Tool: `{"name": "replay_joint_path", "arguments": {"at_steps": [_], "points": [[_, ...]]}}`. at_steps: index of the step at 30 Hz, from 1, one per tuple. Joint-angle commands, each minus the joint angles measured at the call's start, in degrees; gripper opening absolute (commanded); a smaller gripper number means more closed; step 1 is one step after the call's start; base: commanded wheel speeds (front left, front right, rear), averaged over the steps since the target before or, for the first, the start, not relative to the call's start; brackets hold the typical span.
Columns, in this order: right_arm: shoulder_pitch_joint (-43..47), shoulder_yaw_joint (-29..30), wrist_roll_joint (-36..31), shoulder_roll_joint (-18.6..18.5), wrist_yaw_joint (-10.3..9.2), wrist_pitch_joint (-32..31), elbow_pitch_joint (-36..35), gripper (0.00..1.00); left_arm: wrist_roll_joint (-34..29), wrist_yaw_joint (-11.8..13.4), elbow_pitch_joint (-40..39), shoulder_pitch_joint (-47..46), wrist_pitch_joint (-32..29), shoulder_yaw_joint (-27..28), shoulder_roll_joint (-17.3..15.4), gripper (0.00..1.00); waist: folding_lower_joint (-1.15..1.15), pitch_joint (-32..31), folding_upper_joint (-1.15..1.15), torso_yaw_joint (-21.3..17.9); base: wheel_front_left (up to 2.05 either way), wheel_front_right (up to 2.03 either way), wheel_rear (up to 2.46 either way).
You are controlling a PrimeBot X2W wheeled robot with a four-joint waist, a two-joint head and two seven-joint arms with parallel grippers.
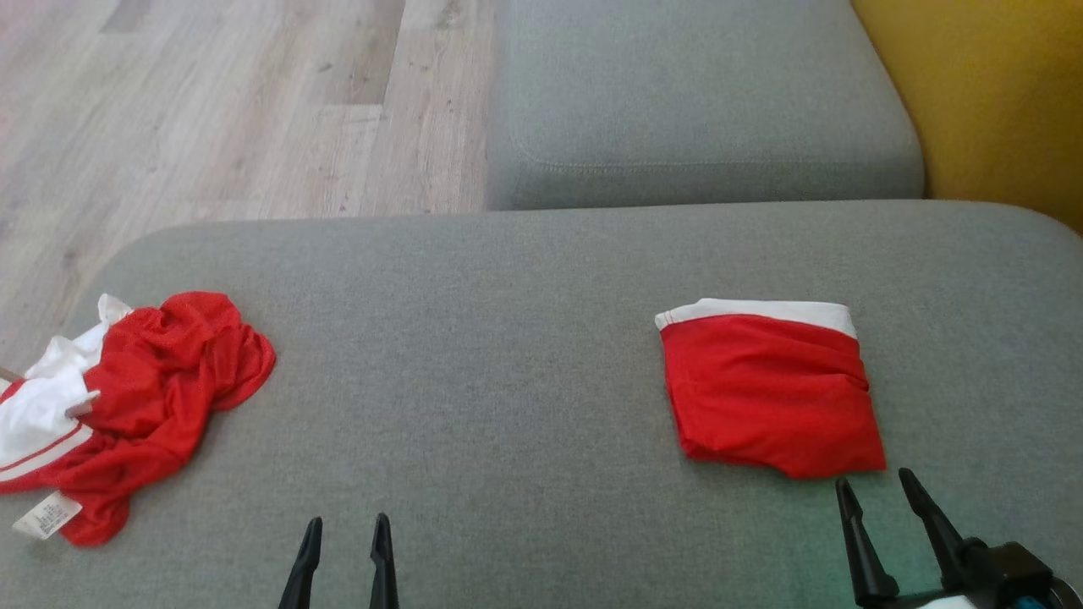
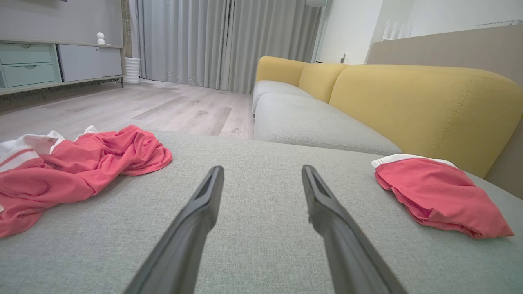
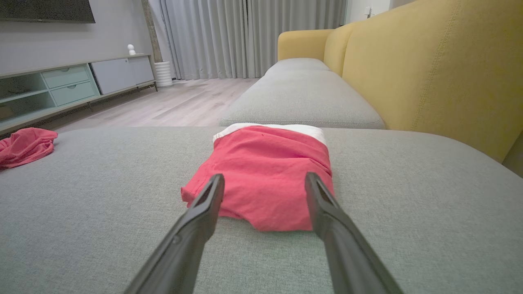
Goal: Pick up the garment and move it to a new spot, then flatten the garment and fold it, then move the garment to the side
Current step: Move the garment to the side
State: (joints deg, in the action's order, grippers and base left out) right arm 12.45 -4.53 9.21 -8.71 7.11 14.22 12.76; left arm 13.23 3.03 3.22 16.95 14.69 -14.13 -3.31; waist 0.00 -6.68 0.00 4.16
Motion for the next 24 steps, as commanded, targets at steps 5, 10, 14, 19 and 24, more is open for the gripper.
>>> {"name": "replay_joint_path", "arguments": {"at_steps": [5,10,14,19,24], "points": [[-2.50,-0.89,-0.75,-1.35,0.37,0.77,-2.01,1.00,-1.39,0.32,-3.13,-2.47,0.30,1.29,0.43,1.00,0.00,2.05,0.00,0.38,0.00,0.00,0.00],[-4.04,-0.98,-0.74,-2.07,0.37,0.77,-1.76,1.00,-1.65,0.48,-4.00,-3.49,0.30,1.00,0.43,1.00,0.00,4.62,0.00,0.99,0.00,0.00,0.00],[-5.98,-0.28,-0.64,-2.71,0.37,0.77,-1.12,1.00,-1.40,0.64,-4.77,-4.60,0.30,0.42,0.43,1.00,0.00,6.47,0.00,1.64,0.00,0.00,0.00],[-9.13,1.53,-0.49,-3.58,0.37,0.78,1.59,1.00,-1.34,1.44,-6.07,-6.44,0.30,-0.34,0.43,1.00,0.00,9.07,0.00,2.30,0.00,0.00,0.00],[-15.55,3.21,0.41,-5.13,0.37,-1.24,6.49,1.00,-1.59,1.98,-7.47,-9.40,0.30,-2.07,0.43,1.00,0.00,12.57,0.00,3.16,0.00,0.00,0.00]]}}
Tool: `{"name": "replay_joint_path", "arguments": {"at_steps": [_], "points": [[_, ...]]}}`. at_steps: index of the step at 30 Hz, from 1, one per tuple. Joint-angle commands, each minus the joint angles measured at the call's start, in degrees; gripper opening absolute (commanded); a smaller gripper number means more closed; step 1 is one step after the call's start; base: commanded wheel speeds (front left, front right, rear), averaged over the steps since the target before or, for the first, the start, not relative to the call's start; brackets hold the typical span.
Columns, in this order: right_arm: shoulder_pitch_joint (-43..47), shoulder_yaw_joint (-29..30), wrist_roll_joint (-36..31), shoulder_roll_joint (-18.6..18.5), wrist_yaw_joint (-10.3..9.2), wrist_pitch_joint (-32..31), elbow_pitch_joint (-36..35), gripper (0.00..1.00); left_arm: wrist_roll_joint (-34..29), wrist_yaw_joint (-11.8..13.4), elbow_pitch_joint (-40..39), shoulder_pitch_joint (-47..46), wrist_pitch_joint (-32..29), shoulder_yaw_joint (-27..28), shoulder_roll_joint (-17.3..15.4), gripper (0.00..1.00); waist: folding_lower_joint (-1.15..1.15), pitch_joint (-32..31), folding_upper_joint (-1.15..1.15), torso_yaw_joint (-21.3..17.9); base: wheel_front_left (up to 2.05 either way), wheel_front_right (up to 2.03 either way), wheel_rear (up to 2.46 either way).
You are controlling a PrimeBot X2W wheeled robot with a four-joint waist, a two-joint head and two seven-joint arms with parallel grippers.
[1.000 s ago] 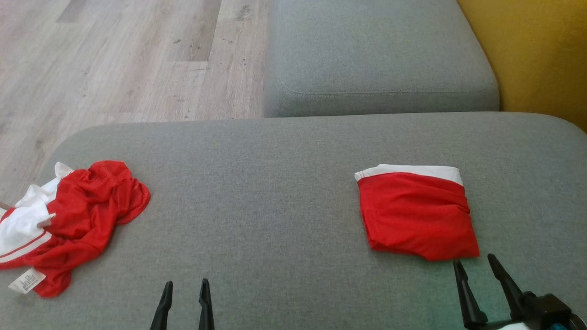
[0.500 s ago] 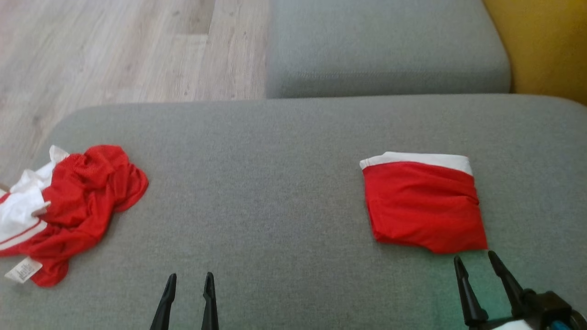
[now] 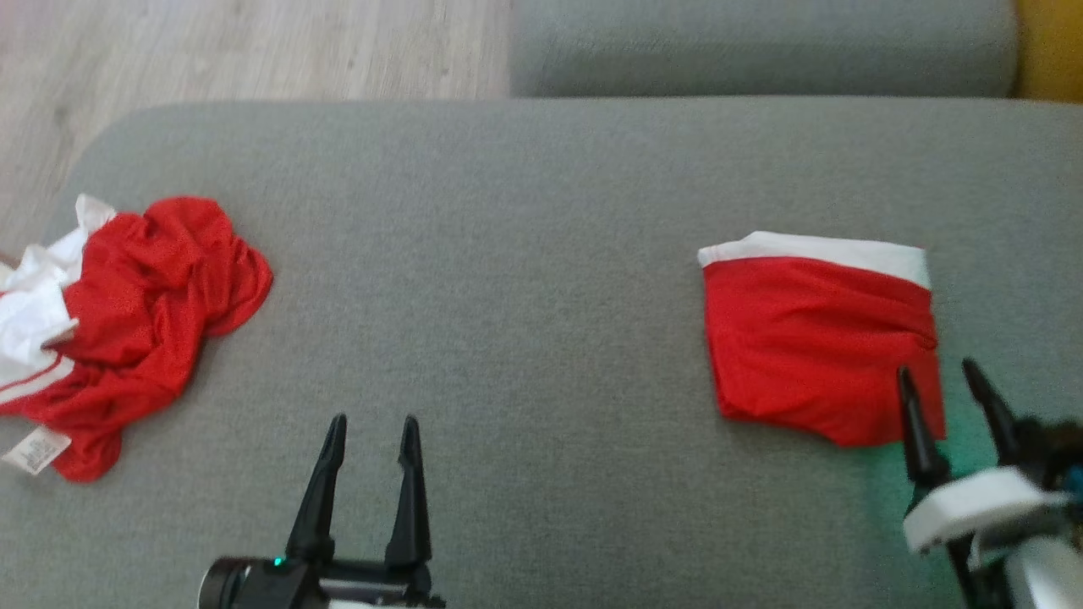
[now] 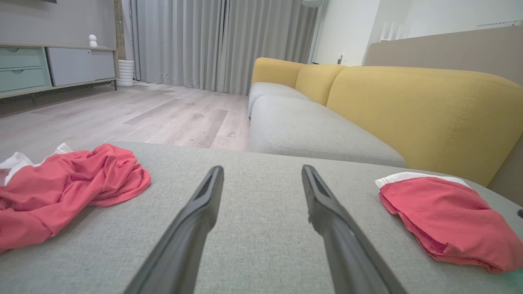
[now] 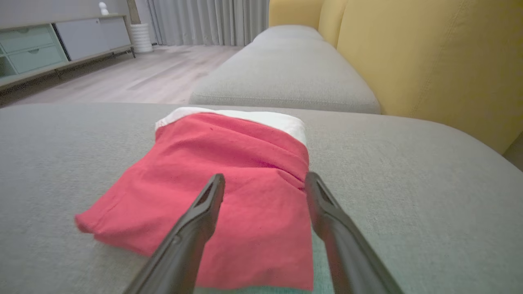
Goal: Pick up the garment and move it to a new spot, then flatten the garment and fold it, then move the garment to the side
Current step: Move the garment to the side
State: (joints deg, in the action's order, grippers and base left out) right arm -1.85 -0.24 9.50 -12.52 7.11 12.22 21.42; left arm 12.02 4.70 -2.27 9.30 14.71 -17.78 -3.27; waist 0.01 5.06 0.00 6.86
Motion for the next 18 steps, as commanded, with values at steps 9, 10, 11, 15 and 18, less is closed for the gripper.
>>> {"name": "replay_joint_path", "arguments": {"at_steps": [9,10,11,15,18], "points": [[-11.37,2.81,0.31,-5.07,0.37,-7.60,6.73,1.00,-0.52,0.75,-2.78,-5.93,0.29,-0.41,0.39,1.00,-0.01,5.46,0.00,1.28,0.00,0.00,0.00],[-12.19,2.58,0.11,-5.44,0.37,-8.66,8.09,1.00,-0.45,0.72,-2.63,-6.18,0.29,-0.64,0.39,1.00,-0.01,5.76,0.00,1.29,0.00,0.00,0.00],[-12.94,2.28,0.04,-5.69,0.37,-9.68,9.33,1.00,-0.42,0.77,-2.57,-6.44,0.29,-0.84,0.39,1.00,-0.01,6.01,0.00,1.28,0.00,0.00,0.00],[-15.56,-0.42,3.18,-4.86,0.37,-13.26,12.18,0.59,-0.18,1.27,-2.78,-7.34,0.29,-1.16,0.39,1.00,-0.01,7.40,0.00,0.58,0.00,0.00,0.00],[-17.11,-2.75,5.89,-4.73,0.37,-14.45,12.48,0.00,0.08,1.49,-2.83,-8.06,0.29,-1.20,0.39,1.00,-0.01,8.53,0.00,-0.39,0.00,0.00,0.00]]}}
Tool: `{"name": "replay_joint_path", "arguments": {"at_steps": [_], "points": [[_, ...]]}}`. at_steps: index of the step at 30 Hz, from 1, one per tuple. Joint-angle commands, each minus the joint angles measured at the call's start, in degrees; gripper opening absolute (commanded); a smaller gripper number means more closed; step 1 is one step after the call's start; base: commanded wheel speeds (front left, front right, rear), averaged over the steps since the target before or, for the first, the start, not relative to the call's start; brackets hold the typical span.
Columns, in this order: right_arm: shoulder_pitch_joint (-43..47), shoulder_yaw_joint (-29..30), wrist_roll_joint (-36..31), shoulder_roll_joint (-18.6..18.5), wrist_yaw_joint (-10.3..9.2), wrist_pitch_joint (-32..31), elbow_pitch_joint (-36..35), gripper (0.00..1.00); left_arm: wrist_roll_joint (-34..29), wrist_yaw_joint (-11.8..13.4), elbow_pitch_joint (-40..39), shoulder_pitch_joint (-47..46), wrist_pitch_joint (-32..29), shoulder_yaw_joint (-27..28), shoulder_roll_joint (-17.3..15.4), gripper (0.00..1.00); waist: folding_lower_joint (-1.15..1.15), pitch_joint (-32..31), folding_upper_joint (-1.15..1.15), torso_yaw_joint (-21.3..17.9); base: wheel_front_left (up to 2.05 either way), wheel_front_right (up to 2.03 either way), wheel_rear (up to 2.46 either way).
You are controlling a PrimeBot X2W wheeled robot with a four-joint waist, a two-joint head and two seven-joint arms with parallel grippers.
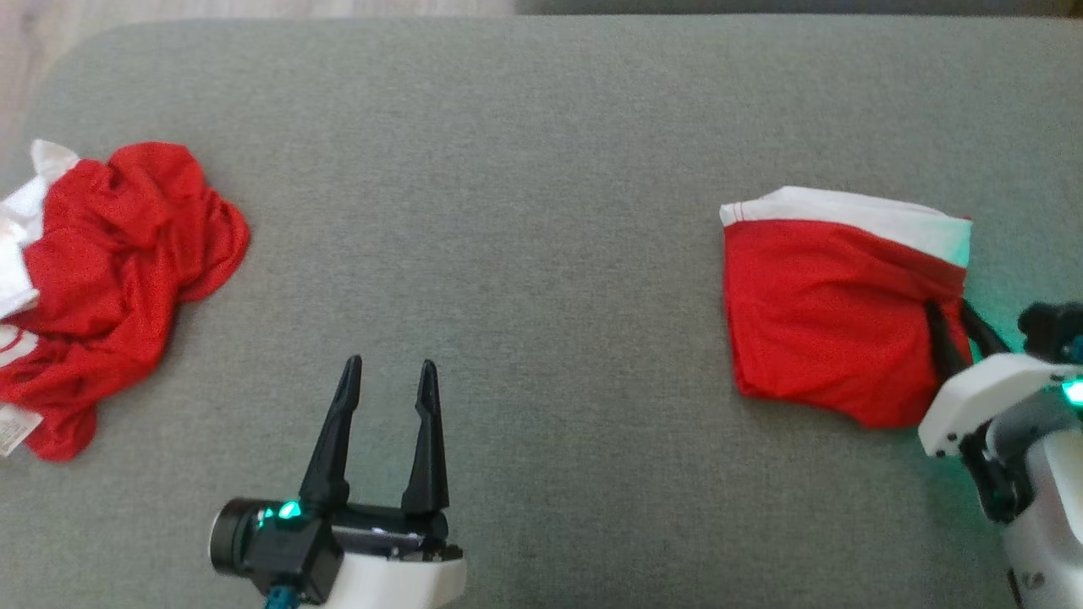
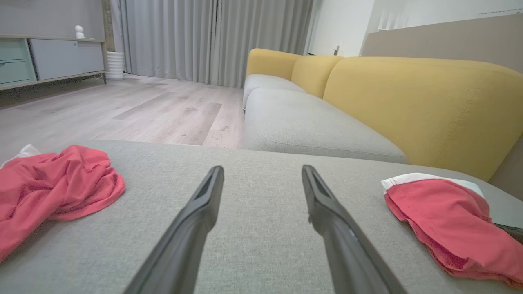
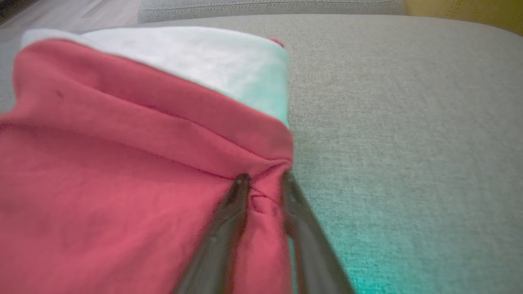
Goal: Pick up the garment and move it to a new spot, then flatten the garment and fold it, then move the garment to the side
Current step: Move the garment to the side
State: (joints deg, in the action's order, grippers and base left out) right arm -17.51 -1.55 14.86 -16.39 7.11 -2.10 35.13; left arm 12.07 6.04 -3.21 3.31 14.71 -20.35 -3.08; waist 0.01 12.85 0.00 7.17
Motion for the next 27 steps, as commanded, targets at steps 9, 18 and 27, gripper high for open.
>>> {"name": "replay_joint_path", "arguments": {"at_steps": [9,18,27], "points": [[-7.40,0.65,-1.90,-9.89,0.37,0.80,-2.47,0.00,-1.22,-0.19,-4.53,-6.22,0.29,1.30,0.20,1.00,-0.01,6.81,0.00,-5.66,0.00,0.00,0.00],[-13.06,5.06,-4.31,-20.03,0.37,-0.88,-2.29,0.00,-2.62,-1.74,-4.66,-11.65,0.29,1.58,0.20,1.00,-0.01,13.04,0.00,-8.54,0.00,0.00,0.00],[-14.49,10.50,-8.54,-23.82,0.37,-0.63,-2.77,0.00,-3.34,-2.60,-4.01,-13.51,0.29,1.52,0.20,1.00,-0.01,14.76,0.00,-8.59,0.00,0.00,0.00]]}}
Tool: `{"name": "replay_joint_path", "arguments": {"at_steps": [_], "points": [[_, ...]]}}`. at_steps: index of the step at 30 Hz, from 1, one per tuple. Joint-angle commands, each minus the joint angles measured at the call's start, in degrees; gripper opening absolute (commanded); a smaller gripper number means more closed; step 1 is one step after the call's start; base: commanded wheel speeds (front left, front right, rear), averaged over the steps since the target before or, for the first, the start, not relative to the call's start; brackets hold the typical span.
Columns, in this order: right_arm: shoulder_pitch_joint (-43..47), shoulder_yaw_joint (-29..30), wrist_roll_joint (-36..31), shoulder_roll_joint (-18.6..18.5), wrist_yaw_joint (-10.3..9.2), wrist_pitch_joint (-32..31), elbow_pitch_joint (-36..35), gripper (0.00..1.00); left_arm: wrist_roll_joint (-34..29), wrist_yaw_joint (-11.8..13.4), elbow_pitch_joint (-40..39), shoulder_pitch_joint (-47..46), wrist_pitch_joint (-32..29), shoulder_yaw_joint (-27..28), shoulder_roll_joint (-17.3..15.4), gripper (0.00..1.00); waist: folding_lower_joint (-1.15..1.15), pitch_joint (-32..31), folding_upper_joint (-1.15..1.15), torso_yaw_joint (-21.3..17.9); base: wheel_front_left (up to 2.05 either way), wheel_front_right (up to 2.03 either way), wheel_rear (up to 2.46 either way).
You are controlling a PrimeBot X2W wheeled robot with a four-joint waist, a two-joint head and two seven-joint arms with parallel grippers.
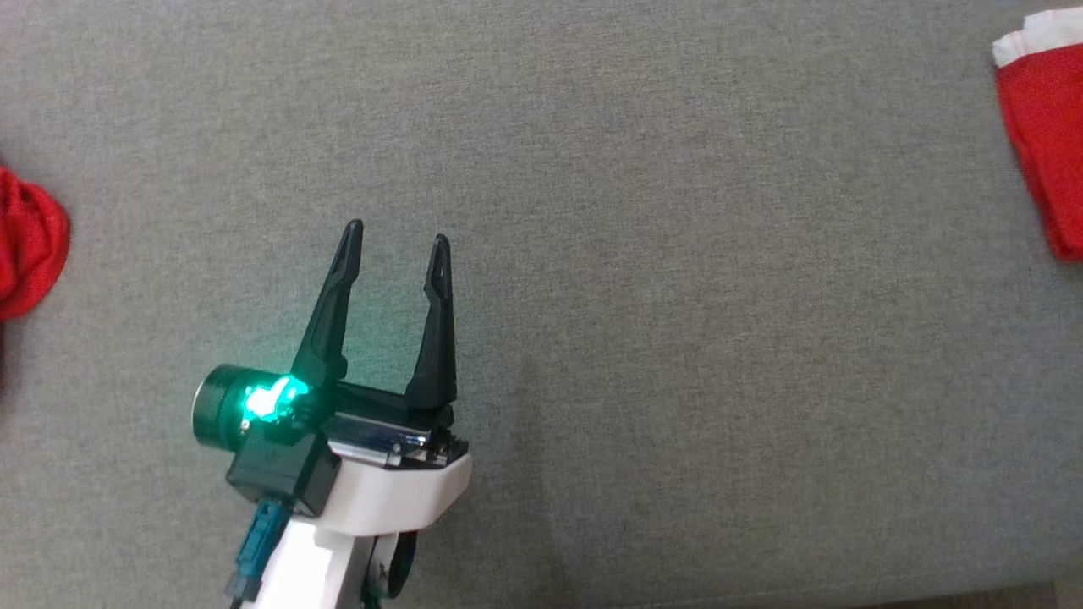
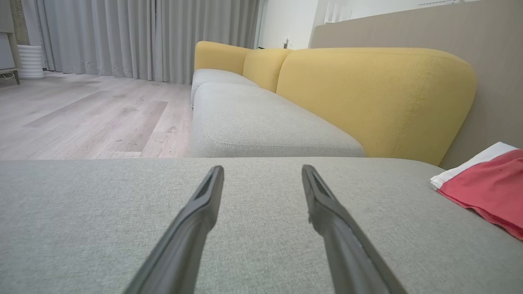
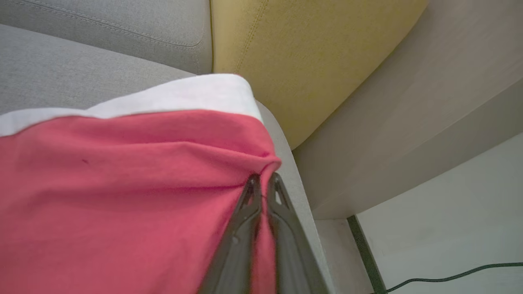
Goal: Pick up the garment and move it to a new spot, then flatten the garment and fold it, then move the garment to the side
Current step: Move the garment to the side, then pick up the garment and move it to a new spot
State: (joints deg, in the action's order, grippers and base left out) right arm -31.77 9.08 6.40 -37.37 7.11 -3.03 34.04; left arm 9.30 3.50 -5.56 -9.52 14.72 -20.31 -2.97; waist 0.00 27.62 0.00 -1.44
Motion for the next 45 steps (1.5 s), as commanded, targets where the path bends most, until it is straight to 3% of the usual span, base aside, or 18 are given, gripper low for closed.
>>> {"name": "replay_joint_path", "arguments": {"at_steps": [1,3,4,11,22,31,35,39,45], "points": [[-0.39,0.52,-0.57,-2.86,0.37,0.34,-1.71,0.00,-0.75,-0.08,-1.63,-0.79,0.28,1.45,0.09,1.00,0.00,0.07,0.00,0.06,0.00,0.00,0.00],[-0.48,1.22,-1.36,-2.55,0.37,0.25,-1.76,0.00,-0.89,-0.11,-1.63,-1.02,0.28,1.32,0.09,1.00,0.00,0.02,0.00,0.20,0.00,0.00,0.00],[-0.41,1.62,-3.08,-2.26,0.37,0.86,-1.89,1.00,-0.81,-0.08,-1.55,-1.18,0.28,1.10,0.09,1.00,0.00,-0.45,0.00,0.44,0.00,0.00,0.00],[0.82,0.75,-5.73,3.69,0.37,3.51,-2.29,1.00,0.03,0.12,-0.27,0.47,0.28,1.30,0.09,1.00,0.00,-5.76,0.00,0.88,0.00,0.00,0.00],[10.42,-6.76,1.07,16.68,0.37,8.19,-7.25,1.00,6.24,1.87,4.63,8.92,0.28,5.67,0.09,1.00,0.00,-19.78,0.00,1.11,0.00,0.00,0.00],[24.21,-13.78,5.68,28.72,0.37,13.98,-8.53,1.00,5.84,2.44,6.79,14.81,0.28,8.08,0.09,1.00,0.00,-29.97,0.00,2.99,0.00,0.00,0.00],[27.89,-17.26,5.28,30.96,0.37,17.27,-10.02,1.00,5.62,2.35,7.94,16.83,0.28,9.26,0.09,1.00,0.00,-32.41,0.00,3.72,0.00,0.00,0.00],[30.60,-16.55,4.57,31.99,0.37,17.95,-14.02,1.00,5.30,2.24,8.59,18.22,0.28,10.17,0.09,1.00,0.00,-33.70,0.00,4.61,0.00,0.00,0.00],[38.34,-15.73,1.63,33.19,0.37,18.01,-24.42,1.00,5.86,2.39,9.48,20.84,0.28,11.24,0.09,1.00,0.00,-35.40,0.00,6.18,0.00,0.00,0.00]]}}
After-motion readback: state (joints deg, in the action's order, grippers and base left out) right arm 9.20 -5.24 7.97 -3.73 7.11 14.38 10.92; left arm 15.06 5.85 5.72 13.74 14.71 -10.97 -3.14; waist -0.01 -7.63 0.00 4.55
